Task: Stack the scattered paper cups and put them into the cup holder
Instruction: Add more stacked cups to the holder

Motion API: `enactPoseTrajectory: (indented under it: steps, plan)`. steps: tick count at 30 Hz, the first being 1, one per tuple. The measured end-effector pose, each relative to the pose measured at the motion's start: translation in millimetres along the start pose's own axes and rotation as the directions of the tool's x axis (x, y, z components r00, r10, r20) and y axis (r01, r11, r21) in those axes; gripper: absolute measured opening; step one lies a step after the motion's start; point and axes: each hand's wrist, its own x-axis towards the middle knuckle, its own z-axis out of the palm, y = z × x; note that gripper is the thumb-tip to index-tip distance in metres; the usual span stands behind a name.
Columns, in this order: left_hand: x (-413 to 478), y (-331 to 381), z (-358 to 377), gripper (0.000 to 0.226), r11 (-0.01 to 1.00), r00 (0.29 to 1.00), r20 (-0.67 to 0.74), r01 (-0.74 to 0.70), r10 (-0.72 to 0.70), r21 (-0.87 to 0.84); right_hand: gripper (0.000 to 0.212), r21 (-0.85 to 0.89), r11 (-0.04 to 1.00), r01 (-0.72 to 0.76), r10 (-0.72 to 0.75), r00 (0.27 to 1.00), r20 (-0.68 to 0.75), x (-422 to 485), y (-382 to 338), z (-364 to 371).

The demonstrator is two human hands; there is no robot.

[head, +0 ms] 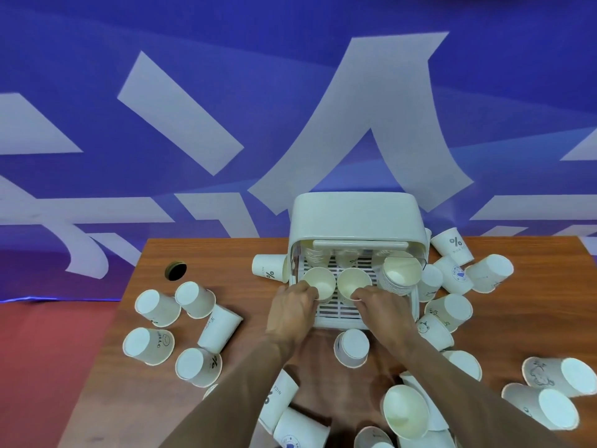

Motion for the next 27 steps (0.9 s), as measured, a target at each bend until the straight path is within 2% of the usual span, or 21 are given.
enactPoseTrajectory:
  steps: [13, 20, 24, 27]
  plan:
    - [8, -1, 8, 0.028, 0.996, 0.997, 0.072, 0.006, -0.012, 0.087, 0.030, -0.045, 0.999, -0.004, 0.005, 1.000, 0.028, 8, 2, 6]
    - [10, 1, 5, 0.035, 0.994, 0.999, 0.043, -0.019, 0.015, 0.109, 0.032, -0.035, 0.999, -0.012, 0.012, 1.000, 0.020, 8, 8, 4]
    - [5, 2, -9, 0.032, 0.997, 0.997, -0.041, -0.063, 0.064, 0.035, 0.036, 0.079, 0.997, 0.004, -0.006, 1.000, 0.025, 0, 5, -9]
    - [-14, -3, -25, 0.026, 0.984, 0.981, -0.117, -0.165, 0.157, -0.069, 0.034, 0.265, 0.964, -0.009, 0.043, 0.992, -0.123, -29, -3, -31]
